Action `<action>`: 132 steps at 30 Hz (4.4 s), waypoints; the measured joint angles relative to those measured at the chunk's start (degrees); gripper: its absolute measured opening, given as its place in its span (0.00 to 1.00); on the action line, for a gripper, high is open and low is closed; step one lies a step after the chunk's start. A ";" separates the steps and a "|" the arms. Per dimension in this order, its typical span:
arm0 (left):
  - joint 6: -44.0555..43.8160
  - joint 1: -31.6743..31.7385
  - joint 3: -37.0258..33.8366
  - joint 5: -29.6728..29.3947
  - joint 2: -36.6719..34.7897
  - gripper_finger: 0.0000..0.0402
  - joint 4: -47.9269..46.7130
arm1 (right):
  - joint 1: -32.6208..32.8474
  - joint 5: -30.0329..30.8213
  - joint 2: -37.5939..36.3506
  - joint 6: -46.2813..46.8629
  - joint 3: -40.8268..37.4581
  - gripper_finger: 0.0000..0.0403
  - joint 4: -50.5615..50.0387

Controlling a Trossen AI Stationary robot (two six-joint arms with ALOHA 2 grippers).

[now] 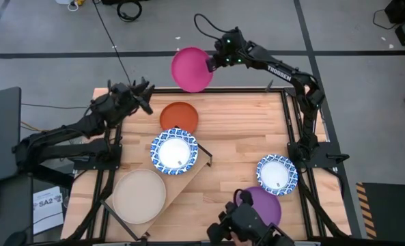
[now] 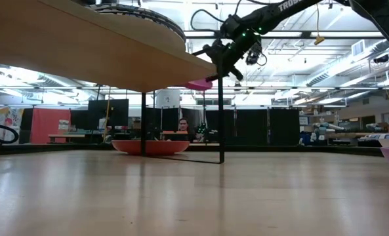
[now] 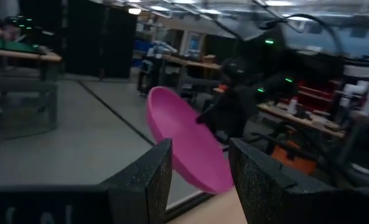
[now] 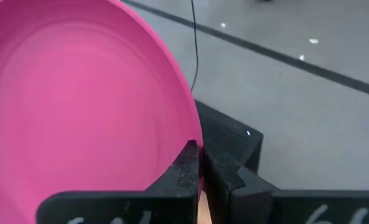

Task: Place and stack plates onto a shelf
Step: Stack the pink plate on top of the light brown plate on the shelf

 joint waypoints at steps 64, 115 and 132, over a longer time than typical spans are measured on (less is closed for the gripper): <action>2.05 10.98 31.71 -7.65 33.07 0.06 -14.89 | 7.32 11.84 0.00 2.73 0.00 0.07 11.26; -2.62 10.74 32.10 10.38 33.09 0.04 -19.27 | -2.16 -4.90 -11.76 -11.93 0.00 0.40 -1.82; -2.16 5.39 55.58 36.57 33.02 0.04 -61.86 | -7.41 -4.86 -12.28 -13.90 0.00 0.40 -16.01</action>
